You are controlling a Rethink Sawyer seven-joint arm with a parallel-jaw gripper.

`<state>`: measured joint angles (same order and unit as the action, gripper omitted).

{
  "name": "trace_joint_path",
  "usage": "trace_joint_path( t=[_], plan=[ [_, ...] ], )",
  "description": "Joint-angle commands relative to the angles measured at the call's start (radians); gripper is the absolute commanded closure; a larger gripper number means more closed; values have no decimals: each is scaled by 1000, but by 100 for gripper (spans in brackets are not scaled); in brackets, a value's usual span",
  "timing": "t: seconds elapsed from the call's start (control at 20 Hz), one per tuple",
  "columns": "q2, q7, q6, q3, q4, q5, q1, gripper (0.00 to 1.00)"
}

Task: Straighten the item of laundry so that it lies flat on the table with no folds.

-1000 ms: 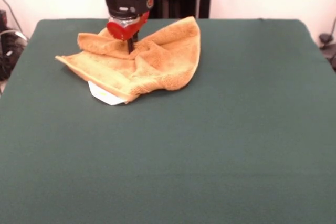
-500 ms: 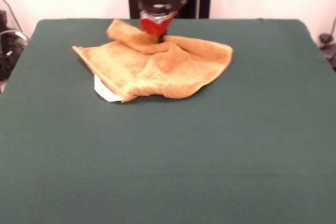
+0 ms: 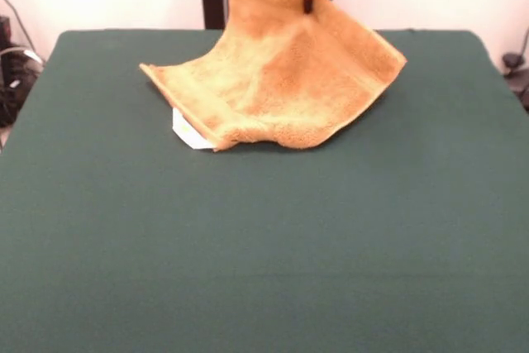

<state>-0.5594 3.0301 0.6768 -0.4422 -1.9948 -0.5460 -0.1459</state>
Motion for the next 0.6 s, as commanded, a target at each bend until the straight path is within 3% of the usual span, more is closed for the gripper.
trace_joint_path(
  t=[0.05,0.4,0.6],
  plan=[
    [70,444,18,-9,105,-133,-34,100],
    [175,449,-220,134,86,-315,-5,100],
    [215,440,-268,171,96,-371,1,100]
  ],
)
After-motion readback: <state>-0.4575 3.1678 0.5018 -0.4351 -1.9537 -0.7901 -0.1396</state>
